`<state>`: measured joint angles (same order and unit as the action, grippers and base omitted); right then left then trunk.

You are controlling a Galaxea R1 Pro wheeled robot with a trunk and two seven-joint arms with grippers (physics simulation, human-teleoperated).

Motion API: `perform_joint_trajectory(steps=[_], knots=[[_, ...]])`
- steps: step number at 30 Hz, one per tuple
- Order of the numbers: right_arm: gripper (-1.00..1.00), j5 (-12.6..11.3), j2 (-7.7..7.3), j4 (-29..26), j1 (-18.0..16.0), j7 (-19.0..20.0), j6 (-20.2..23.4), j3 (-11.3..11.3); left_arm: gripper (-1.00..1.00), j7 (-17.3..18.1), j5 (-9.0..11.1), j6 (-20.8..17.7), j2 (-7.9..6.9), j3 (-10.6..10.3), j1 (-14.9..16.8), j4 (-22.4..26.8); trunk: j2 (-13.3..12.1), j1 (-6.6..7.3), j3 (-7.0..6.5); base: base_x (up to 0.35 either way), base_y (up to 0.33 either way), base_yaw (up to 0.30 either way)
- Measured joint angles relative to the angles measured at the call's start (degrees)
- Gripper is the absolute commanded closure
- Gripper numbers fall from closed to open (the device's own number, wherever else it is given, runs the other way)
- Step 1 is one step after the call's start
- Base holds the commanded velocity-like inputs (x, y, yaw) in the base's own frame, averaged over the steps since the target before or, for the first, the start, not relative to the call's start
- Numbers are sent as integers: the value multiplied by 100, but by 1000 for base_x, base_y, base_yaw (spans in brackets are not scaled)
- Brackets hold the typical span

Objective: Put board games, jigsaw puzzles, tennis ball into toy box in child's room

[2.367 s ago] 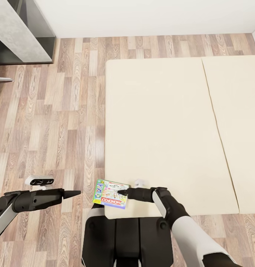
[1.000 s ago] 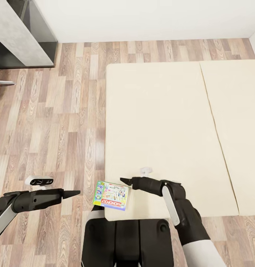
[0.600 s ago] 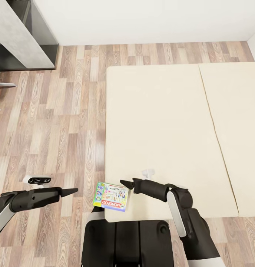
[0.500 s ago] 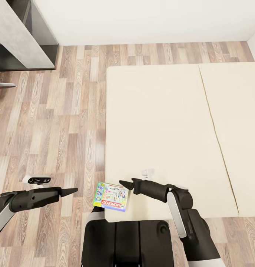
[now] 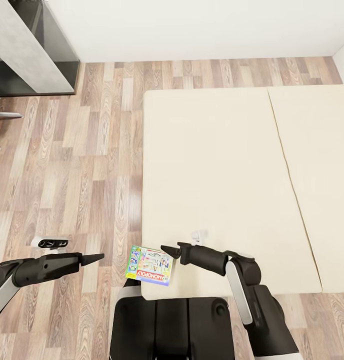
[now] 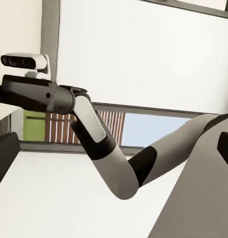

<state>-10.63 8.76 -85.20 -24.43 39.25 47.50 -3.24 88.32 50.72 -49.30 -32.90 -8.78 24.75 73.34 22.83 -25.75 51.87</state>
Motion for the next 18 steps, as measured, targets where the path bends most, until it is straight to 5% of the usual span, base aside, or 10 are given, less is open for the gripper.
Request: perform_joint_trajectory(steps=[14,18], knots=[[-100,8,-8,-19,185,-10,-296,4,-100,-41,-58,37,-113,252,14,-783,0,0,-122,0,0,0],[-100,11,-17,-12,207,-8,-311,5,-100,-61,-334,42,-122,291,41,-1112,0,0,-160,0,0,0]])
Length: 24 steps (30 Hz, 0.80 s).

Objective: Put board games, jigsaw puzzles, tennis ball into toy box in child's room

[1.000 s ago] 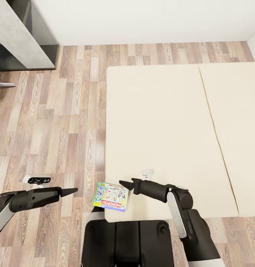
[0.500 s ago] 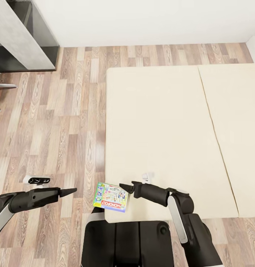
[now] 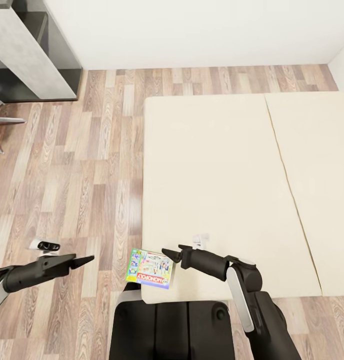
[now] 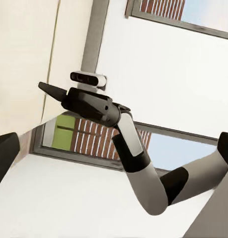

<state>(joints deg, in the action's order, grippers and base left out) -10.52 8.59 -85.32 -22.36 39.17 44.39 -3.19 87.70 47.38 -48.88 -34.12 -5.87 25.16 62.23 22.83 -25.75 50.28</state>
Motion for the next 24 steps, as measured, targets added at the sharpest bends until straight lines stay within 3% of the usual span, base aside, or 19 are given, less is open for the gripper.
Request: perform_joint_trajectory(steps=[1,3,9,14,24], knots=[[-100,2,-2,4,10,0,-2,1,-100,-3,-96,2,0,7,8,-62,0,0,-9,0,0,4],[-100,10,-8,21,48,1,-10,4,-100,-15,-541,4,6,77,28,-325,0,0,-28,0,0,26],[-100,31,-17,44,71,-2,-25,47,-100,-31,-1318,1,38,390,44,-669,0,0,-85,0,0,49],[-100,36,-22,50,74,7,-28,138,-100,-80,-1592,0,58,610,49,-800,0,0,-131,0,0,59],[-100,-12,-44,-46,77,18,5,287,-100,-215,-1712,-8,65,738,49,-858,0,0,-225,0,0,62]])
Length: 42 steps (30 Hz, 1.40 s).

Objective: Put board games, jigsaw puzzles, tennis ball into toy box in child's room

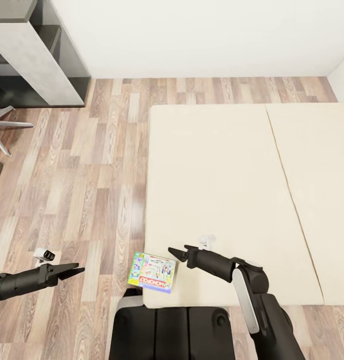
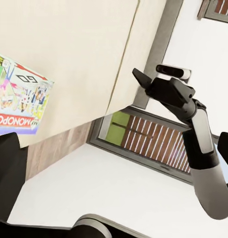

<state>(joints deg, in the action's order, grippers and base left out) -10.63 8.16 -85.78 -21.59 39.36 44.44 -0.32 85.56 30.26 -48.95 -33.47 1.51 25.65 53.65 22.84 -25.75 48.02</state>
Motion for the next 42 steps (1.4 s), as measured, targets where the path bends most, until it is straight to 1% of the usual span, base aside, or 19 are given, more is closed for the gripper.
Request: perform_joint_trajectory(steps=[4,8,12,15,26,42], knots=[[-100,3,-5,8,9,48,-16,17,-100,-17,-23,-1,8,-16,0,0,0,0,-38,0,0,63],[-100,2,-2,13,14,58,-127,24,-100,-84,-33,1,15,-33,0,3,0,0,-75,0,0,65],[-100,6,-7,-18,15,60,-225,37,-100,-208,-38,6,16,-10,0,4,0,0,-113,0,0,68],[-100,10,-8,-12,16,62,-246,64,-100,-235,-39,6,14,-1,0,4,0,0,-141,0,0,69],[-100,4,-18,22,41,73,-273,101,-100,-240,-32,15,10,10,1,4,0,0,-238,0,0,28],[-100,3,-11,37,44,64,-277,97,-100,-229,-32,16,9,14,1,4,0,0,-293,0,0,-51]])
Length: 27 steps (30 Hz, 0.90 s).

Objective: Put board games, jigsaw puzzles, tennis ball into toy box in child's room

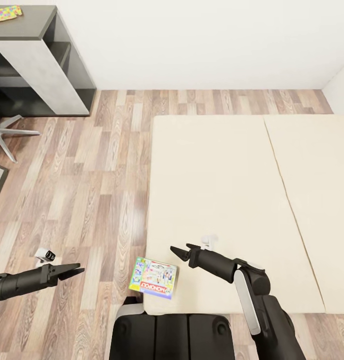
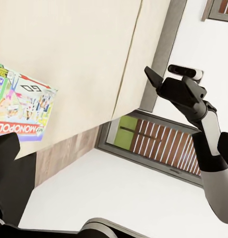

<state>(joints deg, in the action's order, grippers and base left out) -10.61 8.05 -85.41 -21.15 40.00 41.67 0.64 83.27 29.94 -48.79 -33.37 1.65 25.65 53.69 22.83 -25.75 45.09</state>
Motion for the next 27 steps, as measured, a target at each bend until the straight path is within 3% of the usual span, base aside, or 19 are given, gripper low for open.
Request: perform_joint_trajectory(steps=[27], knots=[[-100,8,1,1,5,13,-9,-9,-100,-12,0,0,0,-4,0,0,0,0,-196,0,0,-4]])
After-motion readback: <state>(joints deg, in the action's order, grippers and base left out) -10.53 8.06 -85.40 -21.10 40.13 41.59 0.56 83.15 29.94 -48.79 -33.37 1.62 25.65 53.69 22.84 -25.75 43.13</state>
